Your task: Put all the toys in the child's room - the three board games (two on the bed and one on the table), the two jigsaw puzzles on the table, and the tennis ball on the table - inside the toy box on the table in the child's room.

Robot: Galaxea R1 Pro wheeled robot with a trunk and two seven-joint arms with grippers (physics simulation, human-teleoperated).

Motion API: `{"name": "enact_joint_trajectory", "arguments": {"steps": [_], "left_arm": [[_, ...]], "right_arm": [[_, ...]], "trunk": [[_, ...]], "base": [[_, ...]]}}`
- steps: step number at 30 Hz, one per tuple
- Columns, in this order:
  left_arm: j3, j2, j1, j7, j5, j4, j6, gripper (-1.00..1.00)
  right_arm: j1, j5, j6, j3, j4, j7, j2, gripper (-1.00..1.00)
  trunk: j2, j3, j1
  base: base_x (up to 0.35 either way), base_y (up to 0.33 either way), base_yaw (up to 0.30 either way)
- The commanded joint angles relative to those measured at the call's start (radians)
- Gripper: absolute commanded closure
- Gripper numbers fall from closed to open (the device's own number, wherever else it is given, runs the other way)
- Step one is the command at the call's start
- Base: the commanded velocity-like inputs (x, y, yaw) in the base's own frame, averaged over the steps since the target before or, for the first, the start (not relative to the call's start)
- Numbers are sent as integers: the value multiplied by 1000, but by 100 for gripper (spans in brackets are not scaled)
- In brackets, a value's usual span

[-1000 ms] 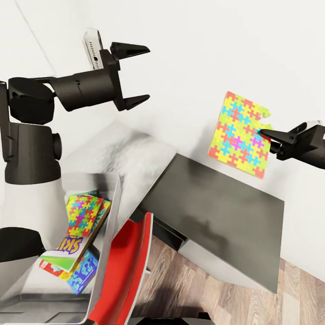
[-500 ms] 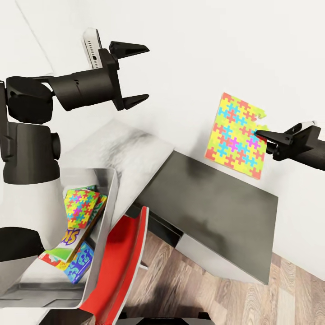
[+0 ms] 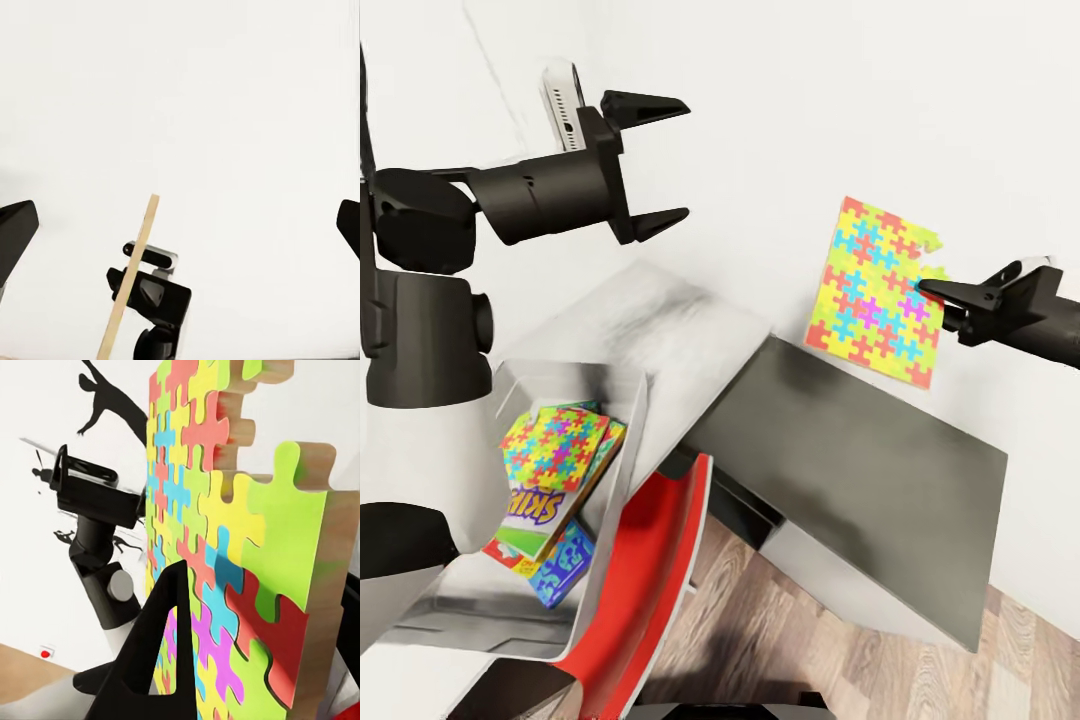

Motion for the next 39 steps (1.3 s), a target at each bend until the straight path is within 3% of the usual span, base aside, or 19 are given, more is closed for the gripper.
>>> {"name": "enact_joint_trajectory", "arguments": {"steps": [1,6,8,9,13,14,17,18,22,27,39], "left_arm": [[0,0,-1,8,8,0,0,-100],[0,2,-1,9,8,0,0,-100],[1,3,0,9,8,0,0,-100],[1,3,0,9,8,0,0,-100],[11,6,3,8,8,0,0,-100],[11,6,3,8,8,0,0,-100],[19,7,5,8,8,0,1,-100],[19,7,5,8,8,0,1,-100],[25,7,8,8,8,0,1,-100],[26,6,12,8,8,0,1,-100],[27,6,13,8,8,0,0,-100]], "right_arm": [[-1,8,1,2,1,10,-1,100],[-55,-32,1,48,1,-61,3,100],[-82,-77,1,74,2,-113,11,100],[-82,-77,1,74,2,-113,11,100],[-121,-192,1,116,2,-256,51,100],[-121,-192,1,116,2,-256,51,100],[-135,-273,1,131,2,-376,87,100],[-135,-273,1,131,2,-376,87,100],[-144,-330,1,139,2,-485,119,100],[-148,-349,1,142,2,-530,133,100],[-151,-349,1,144,2,-557,140,100]], "trunk": [[-2,-2,1],[-2,-2,1],[-2,-2,1],[-2,-2,1],[-2,-2,1],[-2,-2,1],[-2,-2,1],[-2,-2,1],[-2,-2,1],[-2,-2,1],[-2,-2,1]], "base": [[-2,-2,265],[-1,-1,279],[-1,-1,287],[-1,-1,288],[0,0,292],[0,0,293],[0,0,295],[0,0,296],[0,0,296],[0,0,259],[-94,-88,93]]}}
